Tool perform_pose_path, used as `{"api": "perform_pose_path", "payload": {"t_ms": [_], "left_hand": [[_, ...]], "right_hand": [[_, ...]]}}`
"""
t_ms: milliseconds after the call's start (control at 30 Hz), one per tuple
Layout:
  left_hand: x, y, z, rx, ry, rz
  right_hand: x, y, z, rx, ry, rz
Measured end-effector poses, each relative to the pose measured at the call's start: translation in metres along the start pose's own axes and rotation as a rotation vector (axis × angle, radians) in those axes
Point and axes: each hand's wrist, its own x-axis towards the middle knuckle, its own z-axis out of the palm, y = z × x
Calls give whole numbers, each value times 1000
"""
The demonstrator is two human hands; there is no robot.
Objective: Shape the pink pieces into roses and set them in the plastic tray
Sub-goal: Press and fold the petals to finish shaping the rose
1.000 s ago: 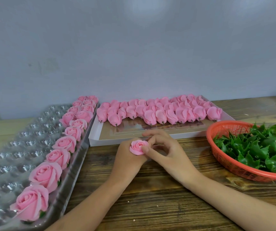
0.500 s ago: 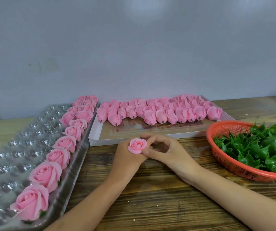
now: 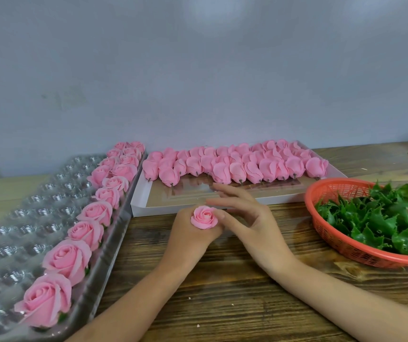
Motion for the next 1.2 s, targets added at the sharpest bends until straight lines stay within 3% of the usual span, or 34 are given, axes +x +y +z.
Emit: {"api": "perform_pose_path", "payload": {"t_ms": [167,733,1200], "left_hand": [[0,-2,2,40,-19,27],[0,-5,2,89,-64,59],[0,-2,4,68,-82,16]], "right_hand": [[1,3,-1,7,64,68],[0,3,1,-184,-67,33],[-4,-1,5,-359,62,-69]]}}
